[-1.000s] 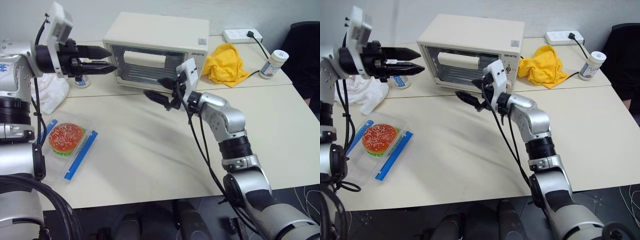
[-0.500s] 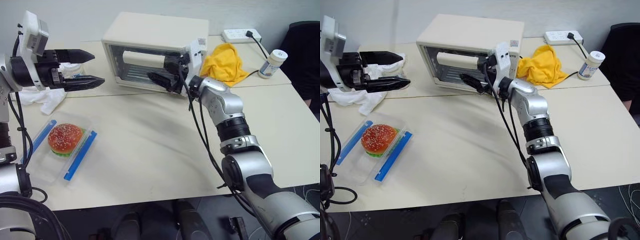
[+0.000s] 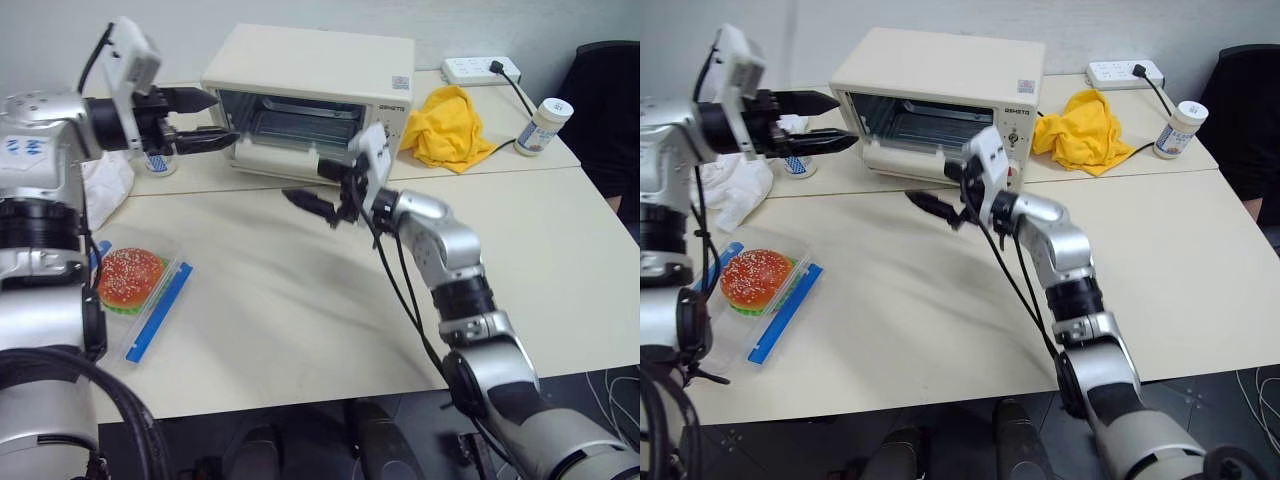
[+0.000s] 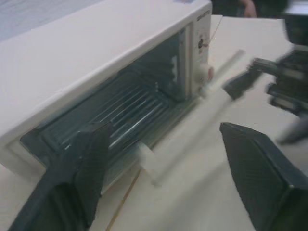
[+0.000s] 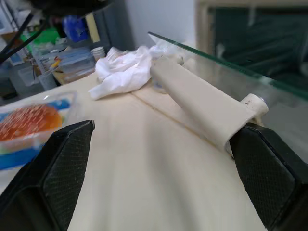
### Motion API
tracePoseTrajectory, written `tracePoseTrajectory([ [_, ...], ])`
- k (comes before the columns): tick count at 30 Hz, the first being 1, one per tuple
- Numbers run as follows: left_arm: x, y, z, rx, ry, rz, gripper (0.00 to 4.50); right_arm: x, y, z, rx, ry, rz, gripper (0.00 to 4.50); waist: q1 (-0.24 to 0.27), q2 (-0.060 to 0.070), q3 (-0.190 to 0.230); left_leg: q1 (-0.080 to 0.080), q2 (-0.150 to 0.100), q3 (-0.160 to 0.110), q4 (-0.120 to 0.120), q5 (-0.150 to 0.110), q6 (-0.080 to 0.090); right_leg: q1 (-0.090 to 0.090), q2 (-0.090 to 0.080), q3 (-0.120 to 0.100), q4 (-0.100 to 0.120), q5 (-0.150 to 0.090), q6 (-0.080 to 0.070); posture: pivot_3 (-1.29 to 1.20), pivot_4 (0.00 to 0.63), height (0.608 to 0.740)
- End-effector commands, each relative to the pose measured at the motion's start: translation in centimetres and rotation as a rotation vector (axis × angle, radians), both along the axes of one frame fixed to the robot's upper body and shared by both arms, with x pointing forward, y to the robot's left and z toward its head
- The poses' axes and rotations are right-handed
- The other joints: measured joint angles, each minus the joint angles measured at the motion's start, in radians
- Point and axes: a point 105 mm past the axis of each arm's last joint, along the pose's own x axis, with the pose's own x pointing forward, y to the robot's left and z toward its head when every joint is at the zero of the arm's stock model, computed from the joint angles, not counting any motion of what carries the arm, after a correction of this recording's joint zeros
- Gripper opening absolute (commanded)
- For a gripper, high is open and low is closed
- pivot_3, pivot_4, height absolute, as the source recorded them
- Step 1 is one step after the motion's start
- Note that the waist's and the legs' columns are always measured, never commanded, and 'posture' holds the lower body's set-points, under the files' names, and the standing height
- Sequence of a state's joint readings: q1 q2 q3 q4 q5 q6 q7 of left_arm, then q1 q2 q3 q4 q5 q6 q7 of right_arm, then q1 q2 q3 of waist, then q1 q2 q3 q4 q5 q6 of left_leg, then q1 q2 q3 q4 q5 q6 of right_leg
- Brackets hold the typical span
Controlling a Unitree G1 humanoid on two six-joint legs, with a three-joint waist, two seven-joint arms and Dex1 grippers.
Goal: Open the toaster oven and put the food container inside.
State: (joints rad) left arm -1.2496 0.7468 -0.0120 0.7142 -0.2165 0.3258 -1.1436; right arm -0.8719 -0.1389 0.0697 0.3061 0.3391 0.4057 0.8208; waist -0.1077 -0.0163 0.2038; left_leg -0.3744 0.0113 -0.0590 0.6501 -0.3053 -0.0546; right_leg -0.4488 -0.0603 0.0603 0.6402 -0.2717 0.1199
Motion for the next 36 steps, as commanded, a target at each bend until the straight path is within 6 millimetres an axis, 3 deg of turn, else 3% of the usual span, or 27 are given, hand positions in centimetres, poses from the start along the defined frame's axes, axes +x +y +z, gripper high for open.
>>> tracePoseTrajectory([
  [1, 0.7, -0.5, 1.3, 0.041, -0.069, 0.017, 2.66, -1.9, 1.6, 1.4, 0.011, -0.067, 0.077, 4.5, -0.005, 0.0, 0.0, 0.0, 0.0, 0.001, 0.0, 0.0, 0.0, 0.0, 0.0, 0.001, 0.0, 0.0, 0.0, 0.0, 0.15, 0.74],
  [10, 2.3, -2.1, -0.5, 0.186, -0.068, 0.015, 0.02, -1.9, 1.5, 1.2, 0.038, -0.042, 0.041, 4.5, -0.005, 0.0, 0.0, 0.0, 0.0, 0.004, -0.001, 0.0, 0.0, -0.005, 0.0, 0.001, 0.004, 0.0, 0.0, 0.0, 0.15, 0.74],
  [14, 2.9, -2.0, -2.1, 0.308, -0.072, 0.04, 0.02, -1.8, 1.2, 1.6, 0.053, -0.044, 0.028, 4.5, -0.003, 0.0, 0.0, 0.0, 0.0, 0.004, -0.001, 0.0, 0.0, -0.005, 0.0, 0.001, 0.004, 0.0, 0.0, 0.0, 0.15, 0.74],
  [21, 2.7, -2.3, -3.1, 0.379, -0.028, -0.006, 0.02, -2.1, 0.0, 1.4, 0.01, -0.078, -0.025, 4.5, -0.002, 0.0, 0.0, -0.001, 0.0, 0.004, 0.0, 0.0, 0.0, -0.005, 0.0, 0.001, 0.004, 0.0, 0.0, 0.0, 0.15, 0.74],
  [24, 2.5, -2.3, -3.7, 0.418, -0.016, -0.022, 0.02, -3.9, -1.9, 0.6, -0.055, -0.082, -0.011, 4.5, 0.005, 0.0, 0.0, -0.001, 0.0, 0.004, -0.001, 0.0, 0.0, -0.005, 0.0, 0.001, 0.003, 0.0, 0.0, 0.0, 0.15, 0.74],
  [28, 2.6, -2.8, -4.2, 0.432, -0.014, -0.036, 0.02, -9.2, -5.2, -0.1, -0.141, -0.058, 0.134, 4.5, 0.03, 0.0, 0.0, -0.003, -0.001, 0.004, 0.0, -0.001, 0.001, -0.005, -0.001, 0.0, 0.002, 0.0, 0.0, 0.0, 0.15, 0.74],
  [30, 2.6, -2.9, -4.6, 0.448, -0.012, -0.04, 0.02, -10.7, -6.6, -0.1, -0.161, -0.045, 0.155, 4.5, 0.036, -0.001, 0.0, -0.003, -0.001, 0.003, 0.001, -0.001, 0.002, -0.004, -0.001, 0.0, 0.002, 0.0, 0.0, 0.0, 0.15, 0.74],
  [32, 2.6, -3.0, -5.5, 0.48, 0.001, -0.053, 0.02, -11.4, -8.1, 0.4, -0.174, -0.037, 0.131, 4.5, 0.039, -0.001, 0.0, -0.002, -0.001, 0.003, 0.004, -0.001, 0.002, -0.002, -0.001, 0.0, 0.003, 0.0, 0.001, 0.0, 0.15, 0.74],
  [36, 2.8, -2.9, -7.6, 0.579, 0.013, -0.056, 0.02, -10.7, -10.6, 2.2, -0.152, -0.054, -0.003, 4.5, 0.049, -0.001, 0.0, 0.004, 0.0, 0.003, 0.006, -0.001, 0.003, 0.004, 0.001, 0.0, -0.002, 0.0, 0.001, 0.0, 0.15, 0.74],
])
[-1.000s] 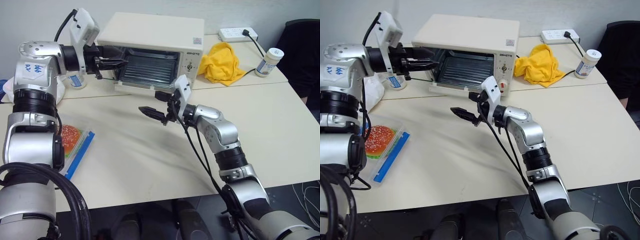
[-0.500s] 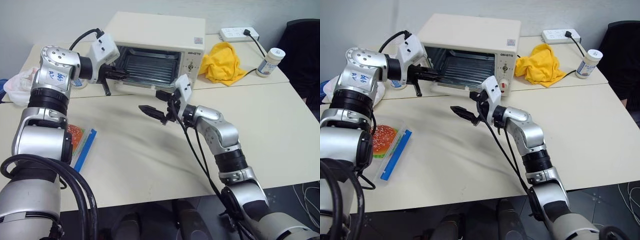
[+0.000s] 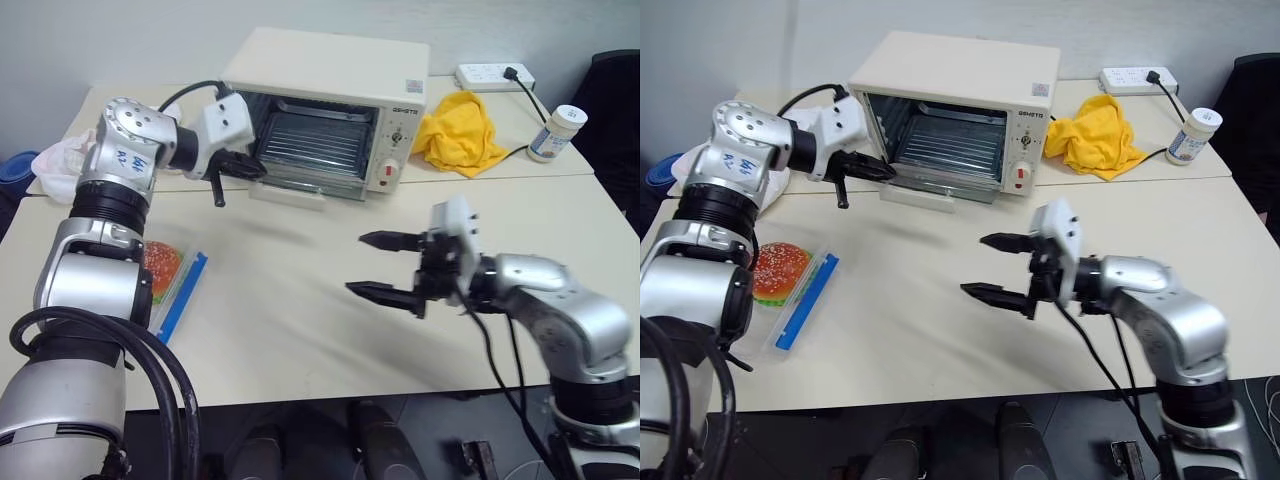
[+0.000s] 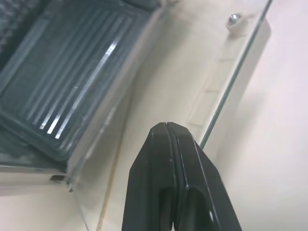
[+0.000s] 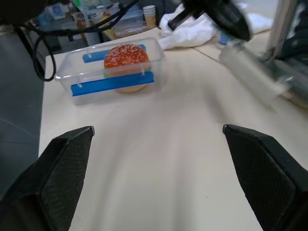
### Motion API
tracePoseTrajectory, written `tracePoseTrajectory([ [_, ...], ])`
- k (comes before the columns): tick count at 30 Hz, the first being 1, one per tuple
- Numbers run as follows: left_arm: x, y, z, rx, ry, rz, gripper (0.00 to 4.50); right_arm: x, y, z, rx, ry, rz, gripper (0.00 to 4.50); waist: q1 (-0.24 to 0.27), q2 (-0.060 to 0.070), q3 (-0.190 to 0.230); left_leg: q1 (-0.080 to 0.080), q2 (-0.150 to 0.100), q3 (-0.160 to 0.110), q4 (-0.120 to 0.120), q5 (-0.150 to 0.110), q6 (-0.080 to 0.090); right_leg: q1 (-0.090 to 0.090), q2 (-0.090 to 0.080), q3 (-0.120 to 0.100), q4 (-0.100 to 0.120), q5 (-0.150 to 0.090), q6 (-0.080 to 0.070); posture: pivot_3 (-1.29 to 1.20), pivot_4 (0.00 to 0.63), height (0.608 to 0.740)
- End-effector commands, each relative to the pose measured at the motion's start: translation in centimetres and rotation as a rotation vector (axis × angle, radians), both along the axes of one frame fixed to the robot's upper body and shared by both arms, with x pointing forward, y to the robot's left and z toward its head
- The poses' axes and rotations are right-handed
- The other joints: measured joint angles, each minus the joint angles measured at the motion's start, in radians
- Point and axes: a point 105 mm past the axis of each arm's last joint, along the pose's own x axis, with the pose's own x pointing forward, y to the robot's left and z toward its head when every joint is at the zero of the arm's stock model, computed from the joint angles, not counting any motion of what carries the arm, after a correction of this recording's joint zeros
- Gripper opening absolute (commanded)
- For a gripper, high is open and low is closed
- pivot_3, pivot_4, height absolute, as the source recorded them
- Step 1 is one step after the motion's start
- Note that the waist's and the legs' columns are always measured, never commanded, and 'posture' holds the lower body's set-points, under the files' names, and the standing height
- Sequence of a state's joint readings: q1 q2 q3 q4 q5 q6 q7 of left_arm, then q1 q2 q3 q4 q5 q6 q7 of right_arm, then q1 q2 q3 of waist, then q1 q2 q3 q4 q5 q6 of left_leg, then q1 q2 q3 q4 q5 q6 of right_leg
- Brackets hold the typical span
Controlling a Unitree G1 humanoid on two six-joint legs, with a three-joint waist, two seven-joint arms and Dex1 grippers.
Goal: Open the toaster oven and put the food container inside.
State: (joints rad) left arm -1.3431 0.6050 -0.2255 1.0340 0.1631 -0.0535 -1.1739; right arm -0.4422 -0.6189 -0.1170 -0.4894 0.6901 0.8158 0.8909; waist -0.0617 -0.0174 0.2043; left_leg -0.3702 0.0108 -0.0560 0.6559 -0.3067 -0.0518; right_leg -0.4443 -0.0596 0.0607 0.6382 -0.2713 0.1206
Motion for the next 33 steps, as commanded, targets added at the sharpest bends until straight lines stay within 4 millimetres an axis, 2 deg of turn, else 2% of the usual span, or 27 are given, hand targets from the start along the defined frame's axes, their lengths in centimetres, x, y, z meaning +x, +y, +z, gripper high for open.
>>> tracePoseTrajectory([
  [1, 0.1, 0.2, -0.9, 0.094, -0.021, -0.007, 0.02, -0.1, -1.5, 2.4, 0.047, -0.064, -0.071, 4.5, 0.005, 0.0, 0.0, 0.0, 0.0, 0.0, 0.0, 0.0, 0.0, 0.0, 0.0, 0.0, 0.0, 0.0, 0.0, 0.0, 0.15, 0.74],
  [7, 0.6, -0.3, -3.1, 0.22, -0.033, -0.016, 0.02, 1.2, -3.5, 4.2, 0.119, -0.105, -0.215, 4.5, 0.019, 0.0, 0.0, -0.002, 0.0, -0.001, 0.0, 0.0, 0.001, 0.0, 0.0, 0.0, 0.003, 0.0, 0.0, 0.0, 0.15, 0.74],
  [14, 0.7, -1.8, -5.0, 0.211, -0.014, -0.035, 0.02, 1.3, -3.6, 4.7, 0.133, -0.114, -0.241, 4.5, 0.034, 0.0, 0.0, -0.003, -0.001, -0.001, 0.001, -0.001, 0.002, 0.0, 0.0, 0.0, 0.002, 0.001, 0.001, 0.0, 0.15, 0.74],
  [18, 0.7, -1.2, -4.0, 0.178, -0.03, -0.021, 0.02, 1.5, -3.5, 4.7, 0.128, -0.113, -0.237, 4.5, 0.033, 0.0, 0.0, -0.003, 0.0, -0.001, 0.001, -0.001, 0.002, 0.0, 0.0, 0.0, 0.002, 0.001, 0.001, 0.0, 0.15, 0.74],
  [21, -0.1, 0.4, -0.7, 0.047, -0.019, 0.027, 0.02, 1.9, -3.3, 4.8, 0.117, -0.109, -0.211, 4.5, 0.026, 0.0, 0.0, -0.003, 0.0, -0.001, 0.002, -0.001, 0.002, 0.0, 0.0, 0.0, 0.002, 0.001, 0.001, 0.0, 0.15, 0.74],
  [24, -2.0, 2.4, 2.1, -0.068, 0.015, 0.082, 0.02, 2.3, -3.4, 4.6, 0.097, -0.101, -0.191, 4.5, 0.017, 0.0, 0.0, -0.003, 0.001, -0.001, 0.001, -0.001, 0.002, -0.001, 0.001, 0.0, 0.003, 0.001, 0.001, 0.0, 0.15, 0.74],
  [26, -4.6, 3.9, 3.4, -0.113, 0.055, 0.109, 0.02, 2.6, -3.5, 4.5, 0.081, -0.091, -0.17, 4.5, 0.01, 0.0, 0.0, -0.003, 0.001, -0.001, 0.0, -0.001, 0.002, -0.001, 0.001, 0.0, 0.003, 0.0, 0.001, 0.0, 0.15, 0.74],
  [27, -5.5, 4.1, 3.6, -0.121, 0.068, 0.118, 0.4, 2.7, -3.6, 4.5, 0.076, -0.088, -0.163, 4.5, 0.008, 0.0, 0.0, -0.003, 0.001, -0.001, 0.0, -0.001, 0.002, -0.001, 0.001, 0.0, 0.002, 0.0, 0.001, 0.0, 0.15, 0.74],
  [31, -10.5, 7.4, 3.6, -0.131, 0.094, 0.237, 1.45, 3.8, -3.4, 3.8, 0.02, -0.06, -0.09, 4.5, 0.002, 0.0, 0.0, -0.002, 0.001, -0.001, 0.0, -0.001, 0.002, -0.001, 0.0, 0.001, 0.003, 0.0, 0.001, 0.0, 0.15, 0.74],
  [33, -12.9, 8.1, 3.6, -0.172, 0.123, 0.283, 2.09, 4.3, -3.2, 3.6, 0.006, -0.045, -0.05, 4.5, 0.001, 0.0, 0.001, -0.002, 0.002, -0.001, 0.001, -0.001, 0.002, -0.001, 0.001, 0.001, 0.004, 0.0, 0.0, 0.0, 0.15, 0.74],
])
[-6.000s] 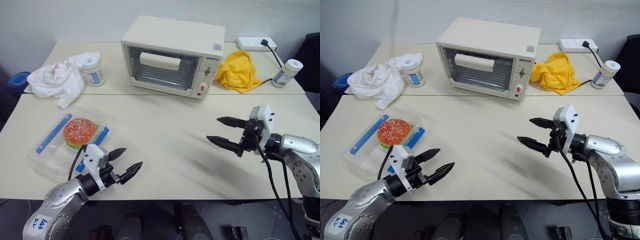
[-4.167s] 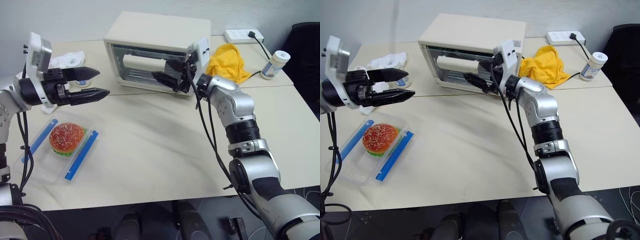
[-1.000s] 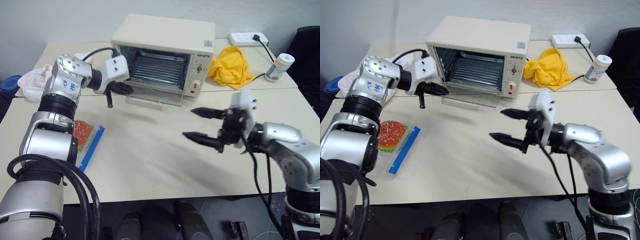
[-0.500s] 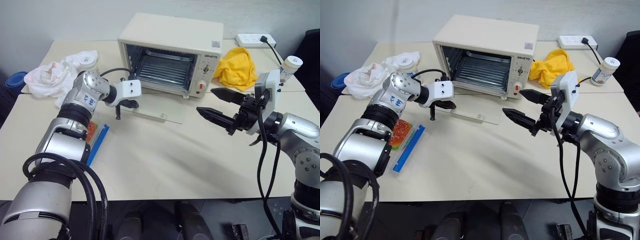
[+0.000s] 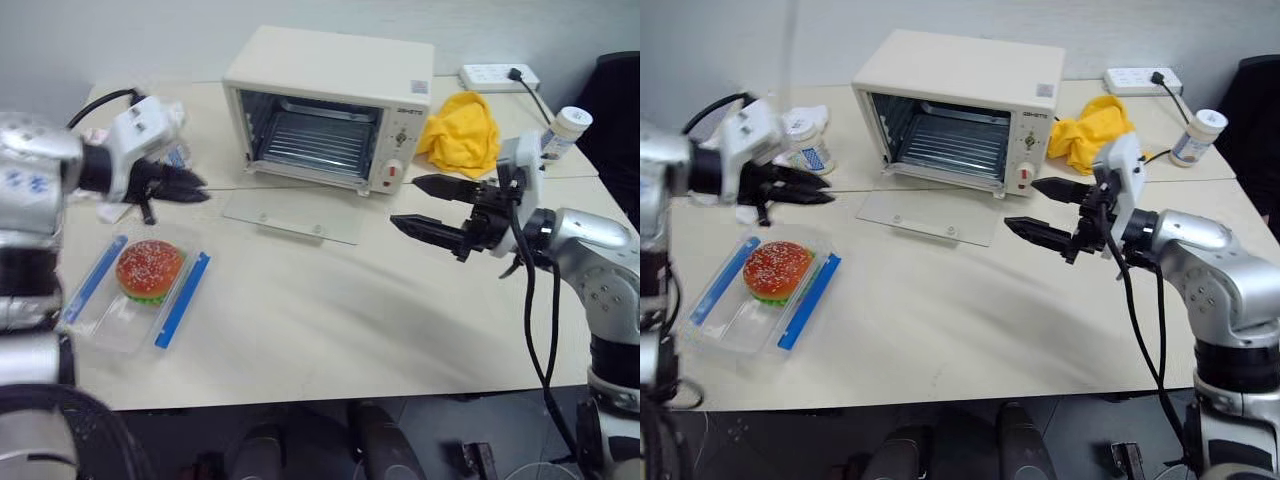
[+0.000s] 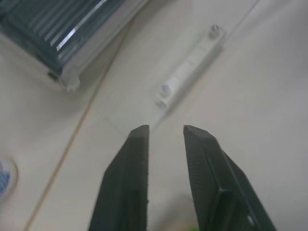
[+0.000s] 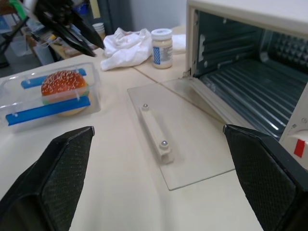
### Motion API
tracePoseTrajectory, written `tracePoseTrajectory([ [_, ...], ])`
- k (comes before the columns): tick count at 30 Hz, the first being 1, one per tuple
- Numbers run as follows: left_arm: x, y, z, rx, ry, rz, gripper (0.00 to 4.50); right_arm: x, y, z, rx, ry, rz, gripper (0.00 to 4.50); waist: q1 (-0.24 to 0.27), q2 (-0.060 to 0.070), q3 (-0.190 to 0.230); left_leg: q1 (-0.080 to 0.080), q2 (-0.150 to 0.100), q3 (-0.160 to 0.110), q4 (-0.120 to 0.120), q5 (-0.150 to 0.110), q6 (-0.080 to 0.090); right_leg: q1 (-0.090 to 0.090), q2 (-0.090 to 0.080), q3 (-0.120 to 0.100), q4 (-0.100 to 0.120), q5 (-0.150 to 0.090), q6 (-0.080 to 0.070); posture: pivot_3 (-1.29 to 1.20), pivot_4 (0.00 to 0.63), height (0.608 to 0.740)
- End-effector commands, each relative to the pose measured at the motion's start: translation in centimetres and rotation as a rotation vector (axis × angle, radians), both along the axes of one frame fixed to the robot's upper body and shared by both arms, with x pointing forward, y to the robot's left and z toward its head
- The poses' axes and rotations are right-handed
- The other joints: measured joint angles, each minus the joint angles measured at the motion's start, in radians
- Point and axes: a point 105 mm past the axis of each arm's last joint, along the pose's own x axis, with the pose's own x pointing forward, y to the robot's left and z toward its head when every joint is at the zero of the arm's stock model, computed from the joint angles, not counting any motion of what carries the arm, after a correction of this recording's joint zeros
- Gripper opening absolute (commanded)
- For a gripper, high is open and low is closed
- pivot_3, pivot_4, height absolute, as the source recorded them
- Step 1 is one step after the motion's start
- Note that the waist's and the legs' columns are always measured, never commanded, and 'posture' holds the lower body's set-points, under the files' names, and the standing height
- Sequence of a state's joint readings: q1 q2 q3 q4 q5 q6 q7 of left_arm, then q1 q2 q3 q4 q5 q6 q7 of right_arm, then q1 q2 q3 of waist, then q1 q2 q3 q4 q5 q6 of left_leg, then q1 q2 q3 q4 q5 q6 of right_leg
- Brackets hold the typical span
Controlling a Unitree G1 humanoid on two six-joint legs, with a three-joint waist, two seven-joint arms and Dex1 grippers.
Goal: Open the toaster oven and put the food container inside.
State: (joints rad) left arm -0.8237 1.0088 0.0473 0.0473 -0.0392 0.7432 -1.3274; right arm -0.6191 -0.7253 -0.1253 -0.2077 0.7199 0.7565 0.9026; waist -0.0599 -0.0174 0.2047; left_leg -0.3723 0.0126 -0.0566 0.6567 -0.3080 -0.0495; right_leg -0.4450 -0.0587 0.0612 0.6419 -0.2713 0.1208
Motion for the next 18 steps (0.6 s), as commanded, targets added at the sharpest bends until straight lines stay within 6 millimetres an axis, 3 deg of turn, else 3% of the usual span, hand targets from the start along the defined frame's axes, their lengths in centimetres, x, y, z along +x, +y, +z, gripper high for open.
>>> tracePoseTrajectory([
  [1, -4.3, 0.4, 2.4, -0.093, -0.029, 0.048, 2.4, 0.3, 0.3, 0.6, -0.025, -0.028, 0.076, 4.5, 0.001, -0.001, 0.0, 0.0, 0.0, 0.0, 0.0, 0.0, 0.0, 0.0, 0.0, 0.0, 0.0, 0.0, 0.0, 0.0, 0.15, 0.74],
  [7, -10.0, 3.4, 1.4, -0.343, 0.015, 0.346, 4.33, 0.9, 1.3, 0.1, -0.014, 0.019, 0.19, 4.5, 0.003, -0.001, 0.0, 0.0, 0.0, 0.0, 0.001, 0.0, 0.0, 0.0, 0.0, -0.001, -0.003, -0.001, -0.001, 0.0, 0.15, 0.74],
  [8, -11.0, 4.0, 1.1, -0.387, 0.013, 0.413, 4.48, 0.8, 1.5, 0.1, -0.018, 0.018, 0.22, 4.5, 0.003, -0.001, 0.0, 0.0, 0.0, -0.001, 0.0, 0.0, 0.0, 0.0, 0.0, -0.001, -0.004, -0.001, -0.001, 0.0, 0.15, 0.74],
  [11, -13.6, 5.6, -0.3, -0.501, -0.019, 0.534, 4.48, 0.3, 2.0, 0.2, -0.029, 0.006, 0.29, 4.5, 0.002, -0.001, 0.0, 0.0, 0.001, 0.0, 0.0, 0.0, 0.0, 0.0, 0.0, -0.001, -0.005, -0.001, -0.001, 0.0, 0.15, 0.74],
  [15, -17.9, 5.6, -5.2, -0.698, 0.037, 0.63, 4.48, 0.7, 2.7, 0.7, -0.041, -0.042, 0.319, 4.5, -0.001, -0.001, 0.0, 0.003, 0.001, 0.002, 0.0, -0.001, -0.001, 0.0, -0.001, -0.001, -0.005, -0.001, -0.002, 0.0, 0.15, 0.74],
  [18, -20.4, 5.9, -8.2, -0.727, 0.087, 0.799, 4.48, 0.9, 2.8, 0.9, -0.029, -0.043, 0.327, 4.5, 0.003, -0.005, -0.002, 0.002, 0.003, 0.001, 0.001, -0.003, -0.004, 0.0, -0.001, -0.001, -0.005, -0.001, -0.003, 0.0, 0.15, 0.74],
])
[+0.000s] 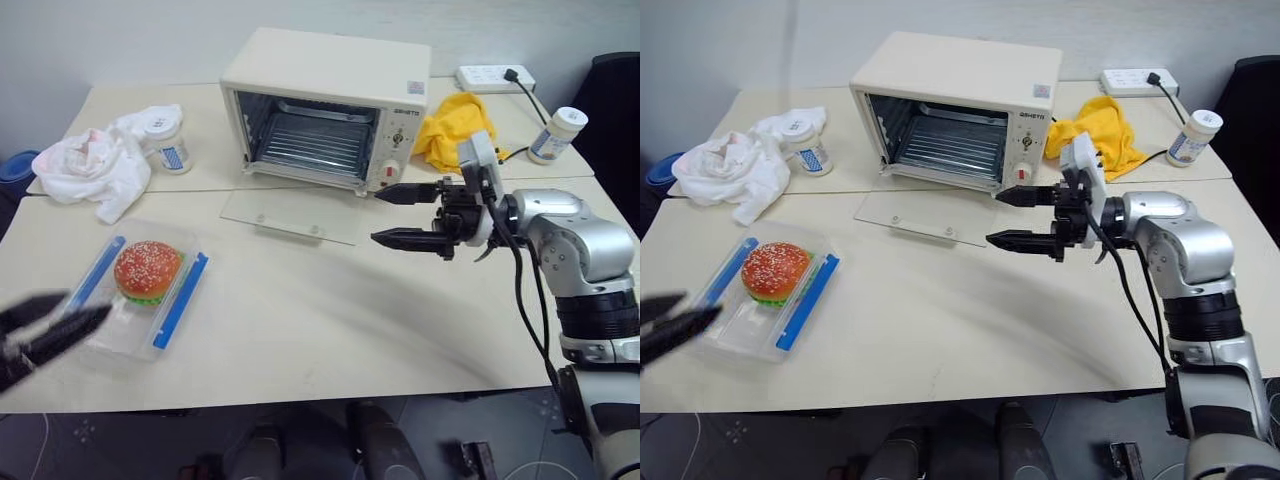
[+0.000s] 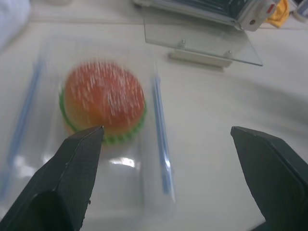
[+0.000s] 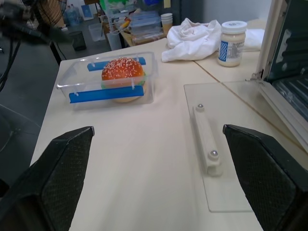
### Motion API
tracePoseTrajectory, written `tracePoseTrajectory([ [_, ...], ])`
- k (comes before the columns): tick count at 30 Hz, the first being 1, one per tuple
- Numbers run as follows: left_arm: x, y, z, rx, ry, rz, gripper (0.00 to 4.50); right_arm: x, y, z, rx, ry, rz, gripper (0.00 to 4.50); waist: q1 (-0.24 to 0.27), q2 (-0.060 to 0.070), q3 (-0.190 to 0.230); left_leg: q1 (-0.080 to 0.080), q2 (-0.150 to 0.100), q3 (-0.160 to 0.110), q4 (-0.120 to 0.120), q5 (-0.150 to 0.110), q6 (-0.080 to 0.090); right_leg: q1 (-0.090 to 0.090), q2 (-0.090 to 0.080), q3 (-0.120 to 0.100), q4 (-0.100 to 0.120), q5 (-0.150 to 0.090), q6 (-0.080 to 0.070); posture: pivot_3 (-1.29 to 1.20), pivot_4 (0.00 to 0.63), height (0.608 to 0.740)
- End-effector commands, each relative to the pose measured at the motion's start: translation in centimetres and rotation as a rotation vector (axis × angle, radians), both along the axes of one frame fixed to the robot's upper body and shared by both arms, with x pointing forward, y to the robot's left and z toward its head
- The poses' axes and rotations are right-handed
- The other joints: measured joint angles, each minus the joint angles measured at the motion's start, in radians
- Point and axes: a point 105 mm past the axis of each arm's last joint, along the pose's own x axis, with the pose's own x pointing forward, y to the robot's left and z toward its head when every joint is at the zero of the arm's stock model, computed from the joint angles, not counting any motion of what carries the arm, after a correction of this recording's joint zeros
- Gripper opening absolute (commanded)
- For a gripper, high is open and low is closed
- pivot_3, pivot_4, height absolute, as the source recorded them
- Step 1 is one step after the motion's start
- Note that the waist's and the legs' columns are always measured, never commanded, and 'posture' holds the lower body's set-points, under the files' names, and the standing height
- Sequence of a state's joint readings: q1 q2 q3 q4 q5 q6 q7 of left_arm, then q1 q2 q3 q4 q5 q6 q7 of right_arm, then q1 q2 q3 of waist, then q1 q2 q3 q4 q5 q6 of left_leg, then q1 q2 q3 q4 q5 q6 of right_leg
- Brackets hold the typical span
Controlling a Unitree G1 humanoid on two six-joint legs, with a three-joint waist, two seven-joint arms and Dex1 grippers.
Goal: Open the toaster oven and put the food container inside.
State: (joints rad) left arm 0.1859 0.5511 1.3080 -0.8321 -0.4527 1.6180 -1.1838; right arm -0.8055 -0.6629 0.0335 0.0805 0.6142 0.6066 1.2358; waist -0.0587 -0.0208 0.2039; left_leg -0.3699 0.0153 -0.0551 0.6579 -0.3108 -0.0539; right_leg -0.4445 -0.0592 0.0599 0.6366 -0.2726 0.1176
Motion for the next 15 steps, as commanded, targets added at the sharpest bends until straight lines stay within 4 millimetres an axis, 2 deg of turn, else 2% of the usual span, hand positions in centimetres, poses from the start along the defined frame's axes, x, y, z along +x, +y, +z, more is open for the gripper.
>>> tracePoseTrajectory([
  [1, -2.3, 0.5, -0.9, 0.046, 0.036, 0.149, 4.48, -0.2, 0.2, 1.3, 0.028, -0.049, 0.032, 4.5, 0.007, -0.003, -0.001, 0.0, 0.0, 0.0, 0.001, 0.0, 0.0, 0.0, 0.0, 0.0, 0.0, 0.0, 0.0, 0.0, 0.15, 0.74],
  [4, -2.8, 2.3, -1.7, 0.023, 0.044, 0.304, 4.48, -0.3, 0.7, 1.0, 0.046, -0.023, 0.06, 4.5, 0.022, -0.003, -0.001, 0.002, -0.001, -0.002, 0.003, 0.0, 0.0, 0.004, 0.0, -0.001, 0.0, 0.0, 0.0, 0.0, 0.15, 0.74],
  [8, -0.3, 2.6, -0.2, -0.053, -0.15, 0.379, 4.48, -0.1, 1.6, 0.2, 0.043, -0.019, 0.074, 4.5, 0.03, -0.002, -0.001, 0.01, -0.001, -0.004, 0.004, -0.001, -0.001, 0.016, 0.0, -0.003, -0.003, 0.0, 0.0, 0.0, 0.15, 0.74],
  [11, 1.4, 2.1, -0.7, -0.097, -0.17, 0.437, 4.48, -0.3, 1.7, 0.6, 0.062, -0.015, 0.087, 4.5, 0.028, -0.003, -0.002, 0.014, -0.001, -0.005, 0.004, -0.002, -0.003, 0.021, 0.0, -0.003, -0.005, 0.001, 0.001, 0.0, 0.15, 0.74],
  [15, 2.2, 1.2, -1.9, -0.109, -0.1, 0.441, 4.48, -0.4, 1.4, 0.9, 0.079, -0.002, 0.082, 4.5, 0.016, -0.004, -0.002, 0.013, 0.001, -0.002, 0.004, -0.006, -0.005, 0.018, 0.001, -0.002, -0.007, 0.001, 0.001, 0.0, 0.15, 0.74],
])
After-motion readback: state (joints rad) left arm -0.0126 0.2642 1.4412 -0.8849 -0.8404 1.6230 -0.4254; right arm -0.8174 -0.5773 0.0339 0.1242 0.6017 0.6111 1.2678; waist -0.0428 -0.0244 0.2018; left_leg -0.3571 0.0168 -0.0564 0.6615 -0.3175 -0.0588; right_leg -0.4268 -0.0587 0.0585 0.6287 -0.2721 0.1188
